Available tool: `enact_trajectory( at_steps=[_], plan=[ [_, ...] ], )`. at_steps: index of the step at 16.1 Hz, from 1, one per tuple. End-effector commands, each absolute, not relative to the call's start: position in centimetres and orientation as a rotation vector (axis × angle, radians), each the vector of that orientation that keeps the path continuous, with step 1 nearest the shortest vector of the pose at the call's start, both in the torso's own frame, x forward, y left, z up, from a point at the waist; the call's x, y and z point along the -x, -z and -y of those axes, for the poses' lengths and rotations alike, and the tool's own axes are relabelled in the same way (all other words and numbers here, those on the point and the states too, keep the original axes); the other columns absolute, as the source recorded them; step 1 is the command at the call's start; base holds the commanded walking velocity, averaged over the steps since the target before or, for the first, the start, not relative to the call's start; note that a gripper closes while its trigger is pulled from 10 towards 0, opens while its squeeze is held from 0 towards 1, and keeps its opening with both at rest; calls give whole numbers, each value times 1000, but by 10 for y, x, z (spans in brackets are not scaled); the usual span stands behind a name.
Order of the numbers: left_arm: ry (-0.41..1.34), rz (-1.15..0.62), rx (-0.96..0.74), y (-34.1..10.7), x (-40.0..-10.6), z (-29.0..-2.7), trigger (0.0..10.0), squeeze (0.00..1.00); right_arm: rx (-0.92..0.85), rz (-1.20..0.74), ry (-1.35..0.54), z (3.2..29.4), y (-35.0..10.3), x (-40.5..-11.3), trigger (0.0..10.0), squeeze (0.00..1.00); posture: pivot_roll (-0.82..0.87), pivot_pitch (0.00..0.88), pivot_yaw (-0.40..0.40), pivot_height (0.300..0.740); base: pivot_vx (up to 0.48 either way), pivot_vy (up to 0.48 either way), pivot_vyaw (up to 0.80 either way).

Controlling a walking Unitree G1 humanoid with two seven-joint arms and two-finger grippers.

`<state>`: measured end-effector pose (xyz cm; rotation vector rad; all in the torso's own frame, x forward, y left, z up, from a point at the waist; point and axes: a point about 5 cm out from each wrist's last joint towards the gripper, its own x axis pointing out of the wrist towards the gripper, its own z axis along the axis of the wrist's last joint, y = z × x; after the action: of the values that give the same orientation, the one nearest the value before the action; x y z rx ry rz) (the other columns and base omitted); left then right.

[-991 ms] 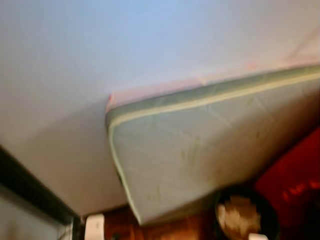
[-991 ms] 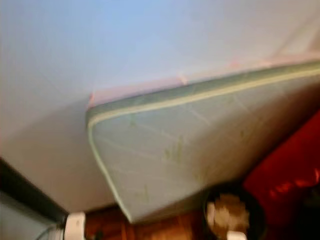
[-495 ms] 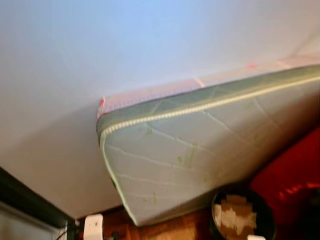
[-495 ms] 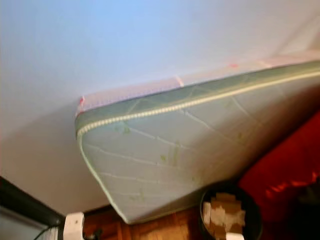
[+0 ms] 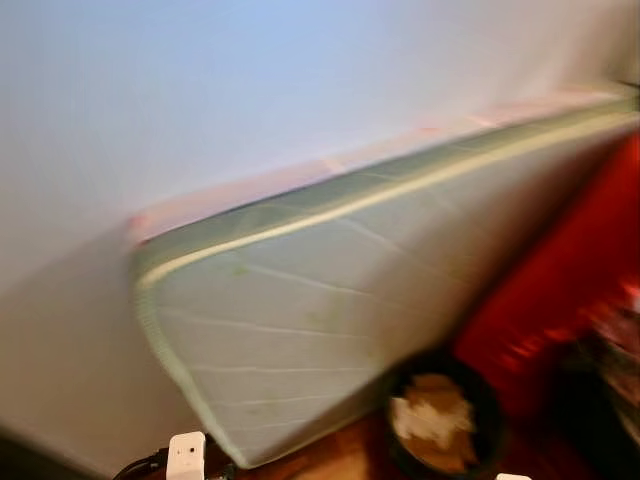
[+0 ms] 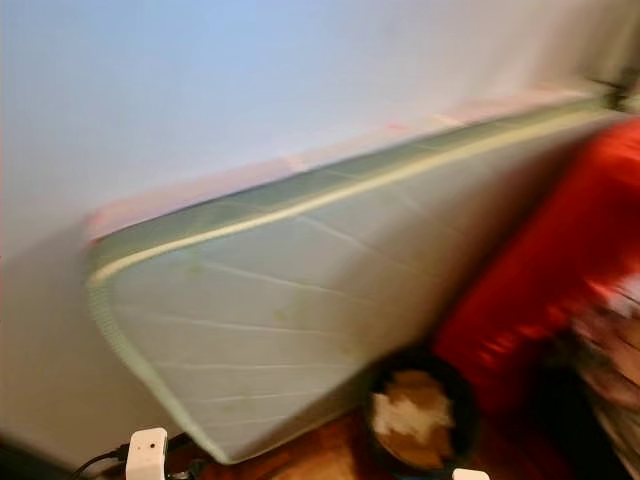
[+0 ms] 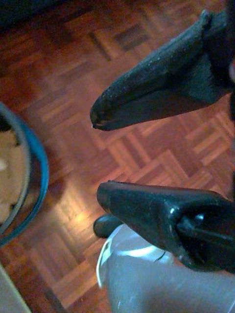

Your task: Clean up the room

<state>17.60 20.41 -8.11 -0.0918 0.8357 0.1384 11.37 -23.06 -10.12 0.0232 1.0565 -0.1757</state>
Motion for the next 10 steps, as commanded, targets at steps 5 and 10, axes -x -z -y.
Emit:
enact_trajectory(
  at_steps=[5, 10],
  plan=[
    [-161, -1052, -13, 93, -127, -250, 10000, 0, -168, -1096, 127, 213, 99, -139, 10000, 0, 48, 0, -15, 740, 0, 0, -781],
    [-135, -1050, -23, 95, -134, -236, 10000, 0, -165, -1096, 127, 213, 99, -139, 10000, 0, 46, 0, -13, 740, 0, -216, -777]
  ],
)
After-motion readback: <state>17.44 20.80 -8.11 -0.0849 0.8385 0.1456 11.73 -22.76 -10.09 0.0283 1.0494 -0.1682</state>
